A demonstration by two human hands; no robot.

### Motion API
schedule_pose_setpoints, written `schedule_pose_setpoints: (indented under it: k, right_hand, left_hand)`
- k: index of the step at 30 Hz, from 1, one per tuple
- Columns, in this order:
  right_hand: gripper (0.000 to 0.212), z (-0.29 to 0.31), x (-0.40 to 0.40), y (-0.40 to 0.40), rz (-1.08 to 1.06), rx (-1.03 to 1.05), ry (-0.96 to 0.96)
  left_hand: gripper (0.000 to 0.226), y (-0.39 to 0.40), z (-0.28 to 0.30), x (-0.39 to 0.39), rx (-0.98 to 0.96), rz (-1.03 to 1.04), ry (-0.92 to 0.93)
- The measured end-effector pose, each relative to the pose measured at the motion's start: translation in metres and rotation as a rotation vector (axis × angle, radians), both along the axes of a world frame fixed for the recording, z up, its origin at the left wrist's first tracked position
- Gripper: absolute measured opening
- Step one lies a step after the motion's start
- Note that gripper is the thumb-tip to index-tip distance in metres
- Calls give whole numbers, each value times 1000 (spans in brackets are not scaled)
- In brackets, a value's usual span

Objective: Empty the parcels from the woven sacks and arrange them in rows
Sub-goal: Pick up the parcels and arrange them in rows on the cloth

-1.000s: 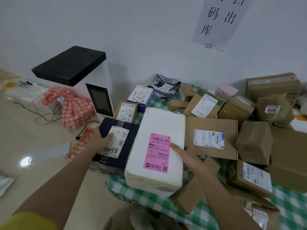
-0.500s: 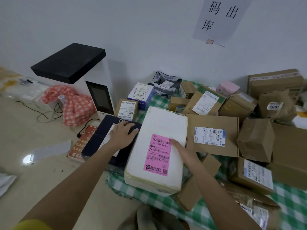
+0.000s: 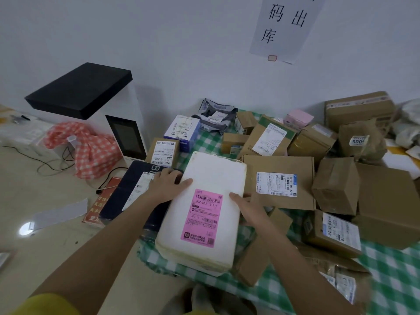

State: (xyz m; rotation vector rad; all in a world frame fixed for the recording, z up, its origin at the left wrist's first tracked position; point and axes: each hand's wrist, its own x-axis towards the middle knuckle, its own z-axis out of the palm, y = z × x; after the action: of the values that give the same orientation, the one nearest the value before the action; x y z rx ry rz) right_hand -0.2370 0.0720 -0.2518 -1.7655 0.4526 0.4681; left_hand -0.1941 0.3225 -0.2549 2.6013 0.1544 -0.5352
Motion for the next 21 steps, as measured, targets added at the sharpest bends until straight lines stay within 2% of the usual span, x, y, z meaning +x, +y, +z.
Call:
schedule_pose_setpoints:
  k: [3, 5, 8, 13, 18, 21]
  right_hand:
    - [53, 0, 0, 5, -36, 18, -9]
    - [60, 1, 0, 6, -51, -1, -48]
    - [69, 6, 5, 8, -7, -155, -162]
    - [66, 10, 18, 16, 116, -482, -382]
    - [51, 9, 25, 9, 327, -599, -437]
    - [45, 9, 32, -6, 334, -585, -422]
  left_hand:
    - [69, 2, -2, -1, 76, -53, 9]
    - [71, 3, -4, -2, 59, -68, 37]
    - [71, 4, -1, -2, 2, -57, 63]
    - [75, -6, 13, 11, -34, -26, 77]
    - [74, -36, 25, 16, -142, -74, -54]
    - [67, -51, 21, 20, -86, -72, -77]
